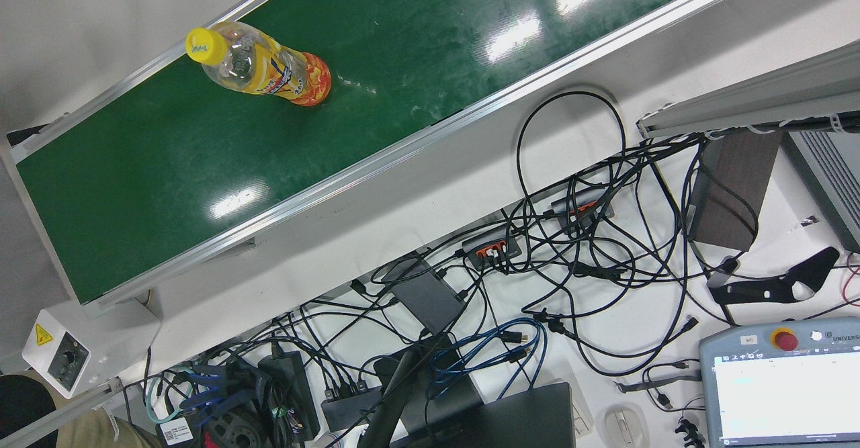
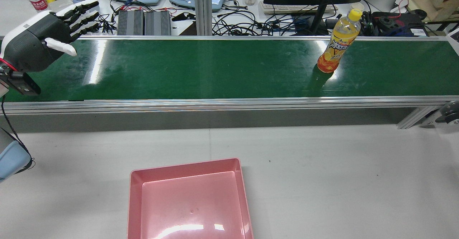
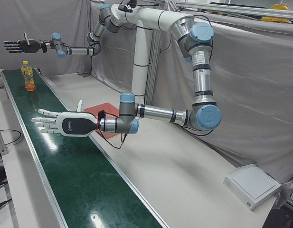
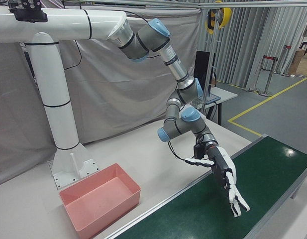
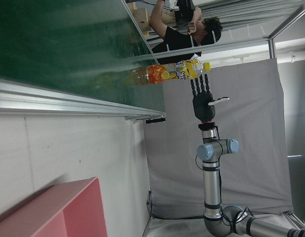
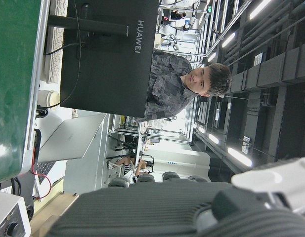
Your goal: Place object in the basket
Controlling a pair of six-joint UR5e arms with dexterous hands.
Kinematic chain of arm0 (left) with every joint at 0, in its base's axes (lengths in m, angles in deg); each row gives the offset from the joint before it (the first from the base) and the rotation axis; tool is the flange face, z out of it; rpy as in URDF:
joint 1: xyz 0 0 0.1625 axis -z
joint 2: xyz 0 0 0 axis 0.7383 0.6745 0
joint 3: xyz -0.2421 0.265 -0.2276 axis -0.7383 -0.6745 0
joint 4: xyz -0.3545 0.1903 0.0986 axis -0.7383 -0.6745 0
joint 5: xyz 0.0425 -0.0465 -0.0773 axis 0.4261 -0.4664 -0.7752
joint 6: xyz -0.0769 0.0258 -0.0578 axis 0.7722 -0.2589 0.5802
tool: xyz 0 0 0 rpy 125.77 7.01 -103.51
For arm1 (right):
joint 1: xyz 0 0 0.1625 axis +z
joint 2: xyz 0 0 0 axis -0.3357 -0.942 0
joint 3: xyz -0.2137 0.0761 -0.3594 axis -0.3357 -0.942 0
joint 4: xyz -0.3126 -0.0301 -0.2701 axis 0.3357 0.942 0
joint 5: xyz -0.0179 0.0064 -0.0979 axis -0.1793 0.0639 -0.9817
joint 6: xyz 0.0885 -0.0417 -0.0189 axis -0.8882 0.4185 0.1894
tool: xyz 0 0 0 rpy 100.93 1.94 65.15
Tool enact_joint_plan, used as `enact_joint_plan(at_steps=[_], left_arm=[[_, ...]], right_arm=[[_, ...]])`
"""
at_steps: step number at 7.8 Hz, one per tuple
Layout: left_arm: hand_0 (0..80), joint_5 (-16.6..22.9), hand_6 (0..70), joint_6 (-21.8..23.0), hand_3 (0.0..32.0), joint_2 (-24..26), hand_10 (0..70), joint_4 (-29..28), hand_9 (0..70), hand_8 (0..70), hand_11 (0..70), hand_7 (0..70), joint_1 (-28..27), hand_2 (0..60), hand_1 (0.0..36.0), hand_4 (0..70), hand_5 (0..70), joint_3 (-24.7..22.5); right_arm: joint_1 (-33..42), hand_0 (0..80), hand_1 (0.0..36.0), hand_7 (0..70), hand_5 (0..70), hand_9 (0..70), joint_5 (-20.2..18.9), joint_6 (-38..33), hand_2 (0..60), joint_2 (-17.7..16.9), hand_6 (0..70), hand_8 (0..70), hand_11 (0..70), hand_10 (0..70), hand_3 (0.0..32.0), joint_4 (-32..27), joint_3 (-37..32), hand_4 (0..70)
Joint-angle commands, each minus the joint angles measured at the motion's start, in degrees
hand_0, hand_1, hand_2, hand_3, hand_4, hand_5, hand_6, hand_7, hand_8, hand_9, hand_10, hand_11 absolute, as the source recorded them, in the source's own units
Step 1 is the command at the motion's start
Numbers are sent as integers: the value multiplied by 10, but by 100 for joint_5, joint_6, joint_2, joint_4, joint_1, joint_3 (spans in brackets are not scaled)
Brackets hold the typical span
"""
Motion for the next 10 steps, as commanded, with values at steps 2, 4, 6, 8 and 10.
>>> enact_joint_plan(at_steps=[2, 4, 6, 8, 10], left_arm=[[524, 0, 0, 0, 44, -1, 53, -3, 65, 62, 89, 0, -7, 0, 65, 125, 138, 0], [524, 9, 0, 0, 44, 8, 52, -3, 62, 61, 87, 0, 2, 0, 65, 126, 137, 0], [523, 9, 0, 9, 40, 8, 55, -3, 62, 61, 93, 0, 2, 0, 69, 126, 139, 0], [525, 0, 0, 9, 38, 8, 54, 6, 62, 61, 91, 0, 2, 0, 71, 127, 138, 0], [524, 9, 0, 9, 44, 8, 55, -3, 63, 61, 92, 0, 2, 0, 69, 127, 138, 0]], right_arm=[[0, 0, 0, 0, 0, 0, 0, 0, 0, -1, 0, 0, 0, 0, 0, 0, 0, 0], [0, 0, 0, 0, 0, 0, 0, 0, 0, 7, 0, 0, 0, 0, 0, 0, 0, 0], [0, 0, 0, 0, 0, 0, 0, 0, 0, -1, 0, 0, 0, 0, 0, 0, 0, 0], [0, 0, 0, 0, 0, 0, 0, 0, 0, -1, 0, 0, 0, 0, 0, 0, 0, 0], [0, 0, 0, 0, 0, 0, 0, 0, 0, 7, 0, 0, 0, 0, 0, 0, 0, 0]])
